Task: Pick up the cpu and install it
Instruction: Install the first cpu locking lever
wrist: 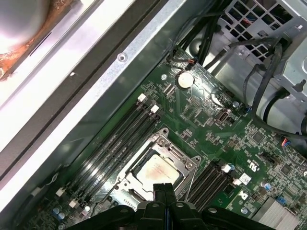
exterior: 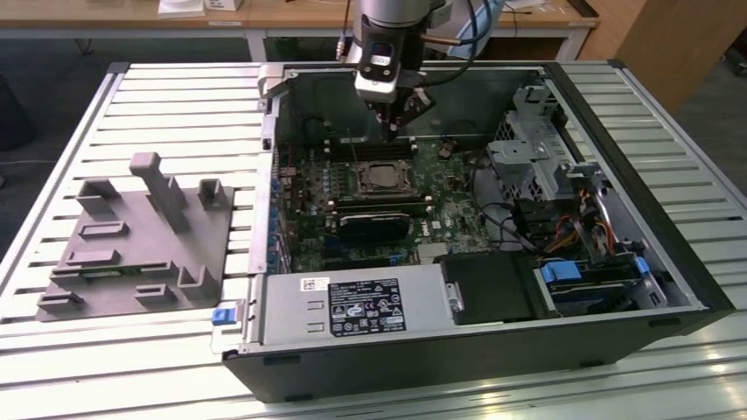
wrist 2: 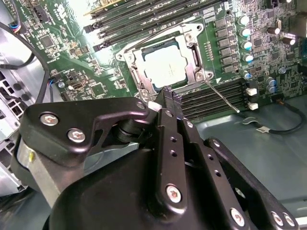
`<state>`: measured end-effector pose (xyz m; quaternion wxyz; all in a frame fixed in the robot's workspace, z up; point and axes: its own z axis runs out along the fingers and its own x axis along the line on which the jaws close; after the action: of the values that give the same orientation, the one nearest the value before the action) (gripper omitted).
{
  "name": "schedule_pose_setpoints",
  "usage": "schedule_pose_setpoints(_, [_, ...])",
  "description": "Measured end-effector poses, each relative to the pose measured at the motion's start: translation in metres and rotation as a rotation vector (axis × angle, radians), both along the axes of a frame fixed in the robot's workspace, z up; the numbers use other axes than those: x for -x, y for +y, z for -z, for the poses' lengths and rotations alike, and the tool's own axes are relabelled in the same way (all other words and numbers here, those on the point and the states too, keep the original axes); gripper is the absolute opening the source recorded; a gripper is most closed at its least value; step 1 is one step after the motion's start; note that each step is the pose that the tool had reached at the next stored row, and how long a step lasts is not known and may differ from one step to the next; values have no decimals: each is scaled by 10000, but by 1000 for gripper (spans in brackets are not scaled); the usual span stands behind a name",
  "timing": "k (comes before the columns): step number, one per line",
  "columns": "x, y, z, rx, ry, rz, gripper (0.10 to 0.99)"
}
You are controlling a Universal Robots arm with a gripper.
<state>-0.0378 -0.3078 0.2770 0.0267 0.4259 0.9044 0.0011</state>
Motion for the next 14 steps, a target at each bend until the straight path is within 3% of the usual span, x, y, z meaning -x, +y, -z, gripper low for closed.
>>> schedule_pose_setpoints(14, [0, 0, 0, 0, 0, -458, 106])
